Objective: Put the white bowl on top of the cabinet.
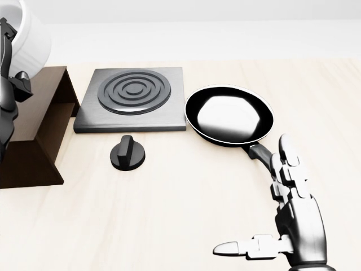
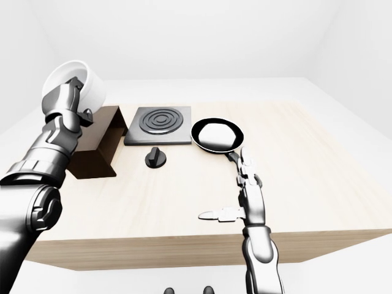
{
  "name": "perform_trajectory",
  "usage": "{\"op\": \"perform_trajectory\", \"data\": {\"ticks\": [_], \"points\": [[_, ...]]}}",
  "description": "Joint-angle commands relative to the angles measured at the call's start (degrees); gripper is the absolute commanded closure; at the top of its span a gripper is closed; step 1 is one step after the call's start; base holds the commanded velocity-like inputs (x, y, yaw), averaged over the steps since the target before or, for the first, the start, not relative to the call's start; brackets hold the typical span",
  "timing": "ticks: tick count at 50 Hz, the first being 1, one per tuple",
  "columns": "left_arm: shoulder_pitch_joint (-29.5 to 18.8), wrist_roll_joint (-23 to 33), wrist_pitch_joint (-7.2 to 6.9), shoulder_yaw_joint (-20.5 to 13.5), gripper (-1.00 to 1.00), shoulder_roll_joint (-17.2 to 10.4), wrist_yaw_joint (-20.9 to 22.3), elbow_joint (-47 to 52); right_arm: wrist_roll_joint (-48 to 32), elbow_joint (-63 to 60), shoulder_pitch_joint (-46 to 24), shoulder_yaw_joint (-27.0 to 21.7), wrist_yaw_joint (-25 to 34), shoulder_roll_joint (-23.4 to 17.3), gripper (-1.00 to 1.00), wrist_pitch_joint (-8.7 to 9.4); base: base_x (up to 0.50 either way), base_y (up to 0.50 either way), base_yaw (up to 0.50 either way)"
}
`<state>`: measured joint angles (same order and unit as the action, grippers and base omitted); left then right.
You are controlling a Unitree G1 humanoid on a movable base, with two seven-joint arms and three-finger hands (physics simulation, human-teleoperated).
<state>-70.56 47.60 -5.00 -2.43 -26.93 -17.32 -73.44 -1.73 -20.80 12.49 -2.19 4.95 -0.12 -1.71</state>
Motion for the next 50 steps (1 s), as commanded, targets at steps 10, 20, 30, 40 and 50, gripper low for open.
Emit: {"op": "perform_trajectory", "data": {"ticks": [10,20,30,40,50], "points": [[-0.1,3.5,0.00,0.1,1.00,-1.8,-3.4,-0.3,-0.2,0.0,0.1,0.2,-0.3,0.0,-1.00,-0.26,0.00,0.00,0.00],[0.4,2.6,0.00,-0.6,1.00,-2.1,-3.7,-1.1,-0.2,0.2,0.0,0.2,-0.3,0.0,-1.00,-0.36,0.00,0.00,0.00],[1.1,2.1,0.00,-0.8,1.00,-2.3,-4.9,-2.1,-0.2,0.0,0.1,0.2,-0.4,0.0,-1.00,-0.41,0.00,0.00,0.00],[1.2,2.1,0.00,-0.9,1.00,-2.4,-5.6,-2.4,-0.1,-0.3,0.3,0.2,-0.3,0.0,-1.00,-0.36,0.00,0.00,0.00],[2.0,2.5,0.00,-0.8,1.00,-1.9,-6.2,-2.9,-0.3,0.1,0.1,0.3,-0.4,0.0,-1.00,-0.47,0.00,0.00,0.00]]}}
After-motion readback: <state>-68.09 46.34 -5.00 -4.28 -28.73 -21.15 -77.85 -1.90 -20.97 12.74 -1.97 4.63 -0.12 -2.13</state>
